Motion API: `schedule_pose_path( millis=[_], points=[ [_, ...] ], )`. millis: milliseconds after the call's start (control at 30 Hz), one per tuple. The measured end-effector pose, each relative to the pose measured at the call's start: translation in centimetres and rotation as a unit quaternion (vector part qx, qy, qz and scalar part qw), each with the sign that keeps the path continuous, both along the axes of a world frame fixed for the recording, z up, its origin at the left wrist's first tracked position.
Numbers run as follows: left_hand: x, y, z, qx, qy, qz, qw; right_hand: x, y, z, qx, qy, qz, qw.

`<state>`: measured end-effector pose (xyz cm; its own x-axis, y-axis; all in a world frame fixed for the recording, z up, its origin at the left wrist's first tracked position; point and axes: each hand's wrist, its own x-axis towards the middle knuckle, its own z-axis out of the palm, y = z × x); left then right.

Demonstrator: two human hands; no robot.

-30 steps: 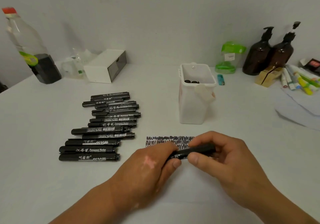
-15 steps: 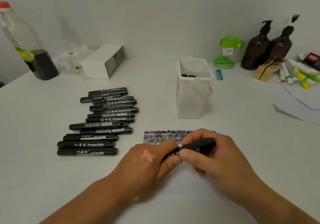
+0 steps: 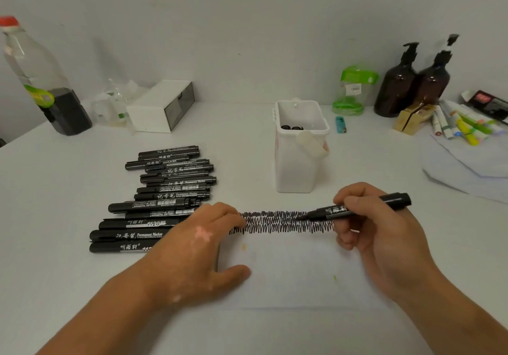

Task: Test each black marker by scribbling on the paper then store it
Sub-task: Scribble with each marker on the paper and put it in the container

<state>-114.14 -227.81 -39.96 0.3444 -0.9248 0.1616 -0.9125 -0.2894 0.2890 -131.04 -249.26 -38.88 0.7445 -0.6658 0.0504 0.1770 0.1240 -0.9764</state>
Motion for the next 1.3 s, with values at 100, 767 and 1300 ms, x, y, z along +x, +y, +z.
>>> schedule_pose_path(
  millis=[100, 767, 1300],
  points=[
    [-1.0, -0.6, -0.2, 0.003, -0.009, 0.0, 1.0, -0.2, 0.0, 0.1, 0.014, -0.004, 0.027, 1.0],
    [-2.7, -2.0, -0.6, 0.002, -0.031, 0.013, 0.999, 0.6, 3.3, -0.2, -0.188, 0.135, 0.079, 0.97],
    [-3.1, -2.2, -1.1, -0.017, -0.014, 0.01, 1.0, 1.3, 4.0, -1.5, -0.255, 0.188, 0.071, 0.946]
  ],
)
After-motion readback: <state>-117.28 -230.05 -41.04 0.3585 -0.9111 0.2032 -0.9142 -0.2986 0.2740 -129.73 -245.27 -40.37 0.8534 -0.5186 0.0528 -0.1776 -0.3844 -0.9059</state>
